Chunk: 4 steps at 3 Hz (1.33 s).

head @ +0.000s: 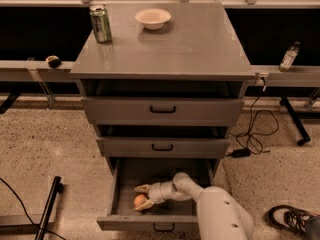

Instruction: Pick orange from bottom drawer and place on counter

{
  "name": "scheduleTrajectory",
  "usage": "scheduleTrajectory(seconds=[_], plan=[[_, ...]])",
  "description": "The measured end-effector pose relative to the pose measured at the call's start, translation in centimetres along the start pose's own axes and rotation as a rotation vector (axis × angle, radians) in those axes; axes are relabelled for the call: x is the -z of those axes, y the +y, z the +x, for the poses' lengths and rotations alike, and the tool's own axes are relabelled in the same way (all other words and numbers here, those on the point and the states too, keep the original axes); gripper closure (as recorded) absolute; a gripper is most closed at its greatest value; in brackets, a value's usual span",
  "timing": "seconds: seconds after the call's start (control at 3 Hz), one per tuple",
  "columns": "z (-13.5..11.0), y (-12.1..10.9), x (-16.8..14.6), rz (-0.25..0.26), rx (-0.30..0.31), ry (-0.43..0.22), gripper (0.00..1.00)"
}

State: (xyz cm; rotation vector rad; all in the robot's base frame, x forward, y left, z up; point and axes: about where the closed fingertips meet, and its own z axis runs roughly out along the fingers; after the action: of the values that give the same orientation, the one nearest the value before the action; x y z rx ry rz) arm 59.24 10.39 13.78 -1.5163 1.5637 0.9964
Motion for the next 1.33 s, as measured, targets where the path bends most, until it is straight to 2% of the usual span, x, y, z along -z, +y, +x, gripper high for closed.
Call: scheduleTrajectory(seconds=[0.33, 0.67, 1.0, 1.33], plan=[[0.6, 0.2, -0.7, -0.007, -0.005, 0.008, 0.36], [1.6, 0.4, -1.1, -0.013, -0.020, 0.025, 0.54], [1.6, 0.4, -1.1, -0.013, -0.020, 0.025, 0.78], [-2.0, -0.3, 1.5, 0.006, 0.035, -0.003, 0.99]])
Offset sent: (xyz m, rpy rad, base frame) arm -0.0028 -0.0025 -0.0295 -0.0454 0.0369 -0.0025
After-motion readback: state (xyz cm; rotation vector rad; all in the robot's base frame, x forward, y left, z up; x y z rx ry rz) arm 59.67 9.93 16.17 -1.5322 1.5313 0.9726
